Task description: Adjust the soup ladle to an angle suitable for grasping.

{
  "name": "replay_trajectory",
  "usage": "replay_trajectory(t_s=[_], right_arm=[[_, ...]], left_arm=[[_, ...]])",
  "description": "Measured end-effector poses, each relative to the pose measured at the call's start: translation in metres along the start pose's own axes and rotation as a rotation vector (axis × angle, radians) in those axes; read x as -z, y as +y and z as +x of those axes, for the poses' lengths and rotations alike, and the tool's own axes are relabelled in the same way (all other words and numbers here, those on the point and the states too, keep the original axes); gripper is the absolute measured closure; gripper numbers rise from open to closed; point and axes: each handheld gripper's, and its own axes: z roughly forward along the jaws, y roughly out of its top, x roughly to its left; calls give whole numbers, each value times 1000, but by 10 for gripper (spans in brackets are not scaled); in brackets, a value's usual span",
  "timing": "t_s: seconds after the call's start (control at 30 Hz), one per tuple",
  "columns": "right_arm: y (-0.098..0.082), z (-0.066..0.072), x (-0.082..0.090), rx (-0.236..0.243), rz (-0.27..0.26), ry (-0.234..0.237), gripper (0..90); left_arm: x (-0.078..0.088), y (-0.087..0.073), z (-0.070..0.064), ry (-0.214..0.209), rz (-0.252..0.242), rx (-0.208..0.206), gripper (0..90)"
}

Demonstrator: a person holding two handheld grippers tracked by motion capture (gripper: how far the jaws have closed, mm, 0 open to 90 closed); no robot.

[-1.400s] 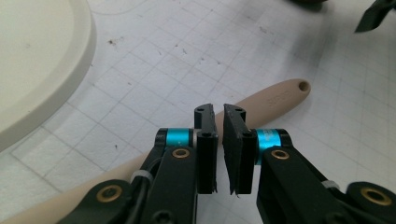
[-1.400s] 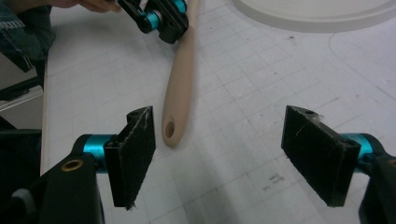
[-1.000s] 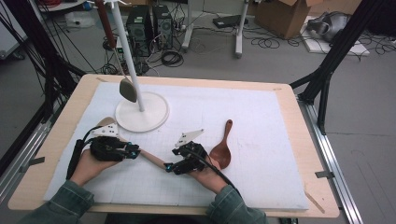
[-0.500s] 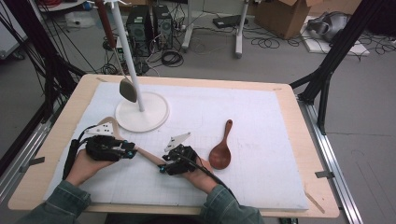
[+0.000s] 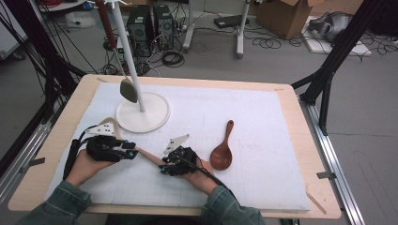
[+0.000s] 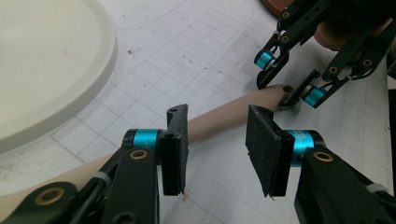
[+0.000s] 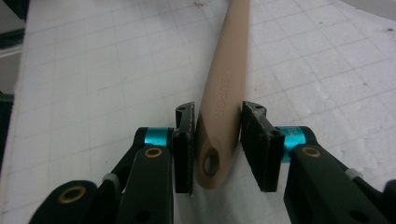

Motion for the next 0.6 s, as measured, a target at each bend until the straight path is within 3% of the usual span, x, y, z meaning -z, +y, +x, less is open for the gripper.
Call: replay_trajectory(t_s=[0.1,0.6], right_arm=[[-1,-3,5,-24,-4,20,672],[-17,-9,40,-2,1,42,679]], left_arm=[[1,1,1,2,-1,-5,582],[2,6,-5,0,3,-37,567]])
